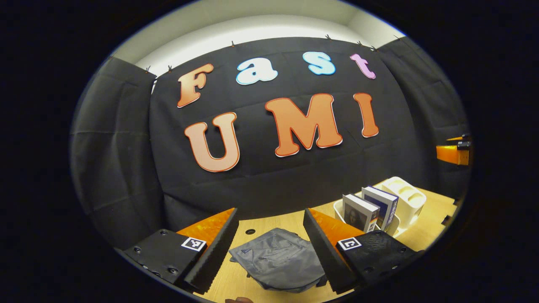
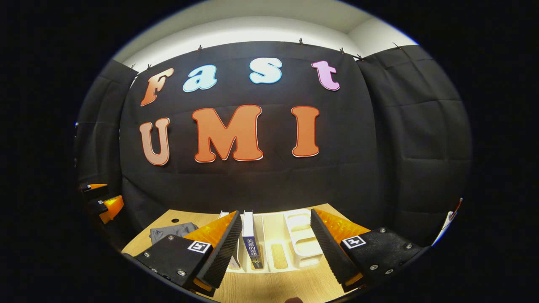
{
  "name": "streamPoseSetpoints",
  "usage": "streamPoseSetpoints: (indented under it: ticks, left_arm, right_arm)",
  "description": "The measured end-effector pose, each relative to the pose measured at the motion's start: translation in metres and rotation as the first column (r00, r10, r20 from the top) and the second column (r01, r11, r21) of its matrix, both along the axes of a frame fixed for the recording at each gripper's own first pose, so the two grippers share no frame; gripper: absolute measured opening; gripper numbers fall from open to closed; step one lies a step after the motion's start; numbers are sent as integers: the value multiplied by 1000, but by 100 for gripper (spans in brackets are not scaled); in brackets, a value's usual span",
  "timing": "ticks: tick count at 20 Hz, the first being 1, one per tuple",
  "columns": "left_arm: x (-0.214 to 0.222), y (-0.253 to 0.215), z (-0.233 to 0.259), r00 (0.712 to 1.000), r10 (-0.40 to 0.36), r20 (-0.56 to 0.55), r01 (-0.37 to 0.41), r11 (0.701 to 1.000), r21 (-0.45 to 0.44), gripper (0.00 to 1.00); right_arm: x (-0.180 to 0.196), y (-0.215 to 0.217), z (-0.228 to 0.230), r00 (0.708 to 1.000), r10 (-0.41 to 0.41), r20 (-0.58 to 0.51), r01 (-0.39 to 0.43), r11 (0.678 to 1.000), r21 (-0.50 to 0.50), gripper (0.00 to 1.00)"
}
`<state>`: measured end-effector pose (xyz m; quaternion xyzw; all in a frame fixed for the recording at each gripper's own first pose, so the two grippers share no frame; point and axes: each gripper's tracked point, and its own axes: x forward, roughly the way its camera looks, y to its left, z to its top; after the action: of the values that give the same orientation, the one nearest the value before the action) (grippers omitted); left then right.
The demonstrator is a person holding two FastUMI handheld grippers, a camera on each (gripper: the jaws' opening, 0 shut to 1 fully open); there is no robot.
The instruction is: Open the schoolbag, grab two books from the bookshelf and put them into the schoolbag.
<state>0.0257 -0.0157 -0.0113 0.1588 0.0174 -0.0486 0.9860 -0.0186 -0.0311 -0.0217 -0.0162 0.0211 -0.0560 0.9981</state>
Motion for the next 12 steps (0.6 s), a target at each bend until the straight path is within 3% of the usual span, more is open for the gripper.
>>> streamPoseSetpoints:
  ticks: [4,7,12]
  left_arm:
    - [2,-11,-37,998,-40,-41,46,987,155,97]
    - [8,-13,-86,990,-45,-134,76,967,241,97]
    - [9,-24,-174,957,-64,-283,164,923,347,97]
  right_arm:
    - [0,-6,-11,999,-13,-32,13,1000,8,97]
    - [-2,-11,-20,998,-19,-57,21,999,30,97]
    - [-7,-18,-31,996,-32,-81,32,999,-1,97]
